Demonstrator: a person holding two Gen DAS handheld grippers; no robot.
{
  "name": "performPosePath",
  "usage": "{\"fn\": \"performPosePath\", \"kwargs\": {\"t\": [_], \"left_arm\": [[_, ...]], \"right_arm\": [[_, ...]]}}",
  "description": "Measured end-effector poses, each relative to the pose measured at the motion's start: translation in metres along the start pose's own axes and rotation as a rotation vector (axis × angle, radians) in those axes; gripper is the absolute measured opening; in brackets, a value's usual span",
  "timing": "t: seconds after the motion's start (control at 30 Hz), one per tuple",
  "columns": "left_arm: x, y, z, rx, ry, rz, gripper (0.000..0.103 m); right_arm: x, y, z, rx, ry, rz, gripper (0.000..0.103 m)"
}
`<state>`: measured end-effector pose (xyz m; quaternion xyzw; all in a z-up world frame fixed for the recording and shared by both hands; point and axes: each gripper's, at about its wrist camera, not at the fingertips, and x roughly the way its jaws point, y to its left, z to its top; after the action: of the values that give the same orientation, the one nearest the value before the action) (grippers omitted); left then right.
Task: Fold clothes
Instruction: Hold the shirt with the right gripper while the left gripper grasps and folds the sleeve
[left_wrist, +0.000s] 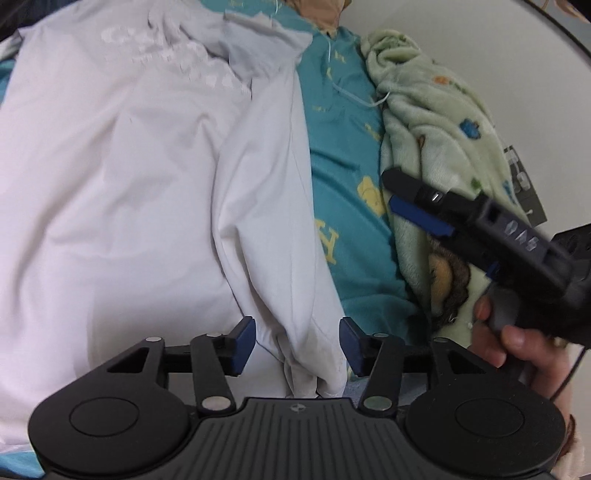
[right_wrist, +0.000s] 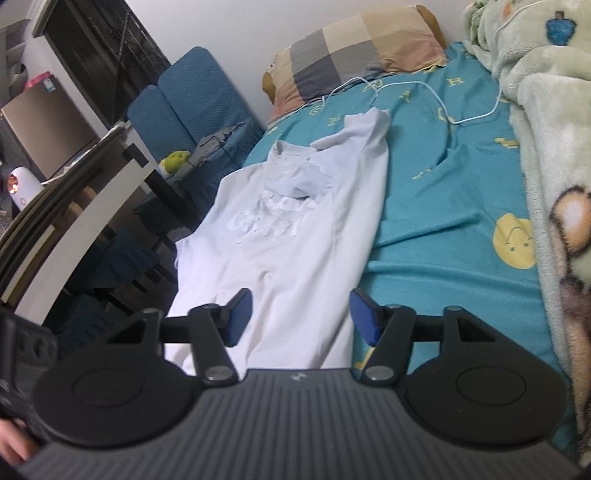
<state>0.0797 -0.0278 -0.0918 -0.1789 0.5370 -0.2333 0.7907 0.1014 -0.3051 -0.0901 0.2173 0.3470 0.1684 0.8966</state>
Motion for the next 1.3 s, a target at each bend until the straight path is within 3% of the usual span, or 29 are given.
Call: {"fn": "performPosePath", "kwargs": {"t": [0.07,0.17,0.4,0.47,0.53,0.83,0.97,1.13,1.2,1.23,1.27,1.3], "left_arm": [[-0.013,0.001,0.008,0.003,-0.039,0.019,0.066],[-0.030,0.009,0.024,-0.014,-0.104,0.053,0.069],[-0.024,0.028,0.083,-0.113,-0.185,0.105,0.074],[-0.012,0.034,0.103,-0.133,-0.204,0.115,0.074],[0.006,0.037,0.124,-0.152,-0.221,0.113,0.074],[0.110,0.057,0.219,-0.277,-0.306,0.066,0.074],[0.154,0.056,0.253,-0.261,-0.337,0.085,0.074],[0.191,0.060,0.278,-0.258,-0.344,0.154,0.072],[0.194,0.058,0.283,-0.235,-0.368,0.163,0.055],[0.194,0.057,0.285,-0.217,-0.369,0.174,0.027],[0.193,0.057,0.288,-0.196,-0.366,0.187,0.005],[0.189,0.056,0.289,-0.182,-0.371,0.177,0.006]], "right_arm": [[0.006,0.000,-0.003,0.035,0.017,0.024,0.047],[0.019,-0.003,-0.006,0.111,0.053,0.058,0.033],[0.057,0.012,-0.021,0.030,0.212,-0.014,0.028],[0.075,0.006,-0.031,0.080,0.314,-0.012,0.026],[0.081,0.001,-0.033,0.102,0.342,-0.026,0.019],[0.083,-0.001,-0.035,0.109,0.318,-0.008,0.019],[0.085,-0.010,-0.034,0.155,0.306,0.008,0.019],[0.086,-0.005,-0.037,0.111,0.305,-0.003,0.019],[0.086,-0.002,-0.038,0.097,0.305,-0.006,0.019],[0.085,-0.001,-0.039,0.090,0.305,-0.008,0.019],[0.085,0.000,-0.040,0.083,0.305,-0.010,0.019],[0.085,0.001,-0.041,0.075,0.305,-0.013,0.019]]}}
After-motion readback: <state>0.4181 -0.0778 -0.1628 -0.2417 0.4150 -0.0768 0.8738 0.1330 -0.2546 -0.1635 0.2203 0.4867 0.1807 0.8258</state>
